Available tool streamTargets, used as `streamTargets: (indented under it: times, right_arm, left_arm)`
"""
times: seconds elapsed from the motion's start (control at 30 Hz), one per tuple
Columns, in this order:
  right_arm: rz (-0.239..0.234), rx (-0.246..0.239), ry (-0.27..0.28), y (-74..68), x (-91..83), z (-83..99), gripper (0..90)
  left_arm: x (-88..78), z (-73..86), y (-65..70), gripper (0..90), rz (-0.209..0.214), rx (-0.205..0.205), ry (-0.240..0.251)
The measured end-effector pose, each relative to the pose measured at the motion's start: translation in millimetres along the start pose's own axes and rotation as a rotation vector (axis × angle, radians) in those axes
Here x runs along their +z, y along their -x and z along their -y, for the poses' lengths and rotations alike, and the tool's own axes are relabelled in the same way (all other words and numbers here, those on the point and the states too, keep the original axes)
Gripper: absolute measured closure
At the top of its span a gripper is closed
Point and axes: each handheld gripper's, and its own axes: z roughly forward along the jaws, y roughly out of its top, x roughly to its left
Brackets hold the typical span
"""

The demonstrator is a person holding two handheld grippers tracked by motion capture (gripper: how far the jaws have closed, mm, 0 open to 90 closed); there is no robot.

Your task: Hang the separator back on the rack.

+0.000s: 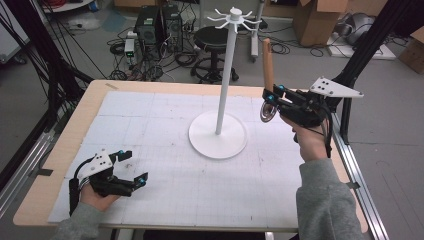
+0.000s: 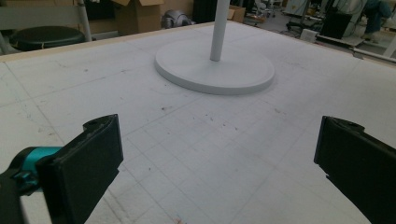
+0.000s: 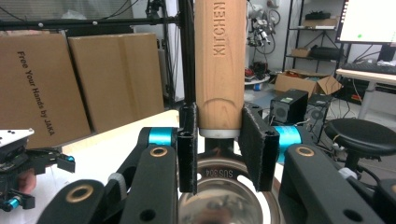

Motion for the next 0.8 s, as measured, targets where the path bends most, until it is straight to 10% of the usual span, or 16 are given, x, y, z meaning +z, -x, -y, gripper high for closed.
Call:
streamTargets:
  times: [0.8]
  right_arm:
    - [-0.006,-0.005,0.013,-2.4,10.1,-16.8,69.8]
  left_arm:
    - [-0.7,-0.2,-0.3,1.7,0.004,-0.001,0.004]
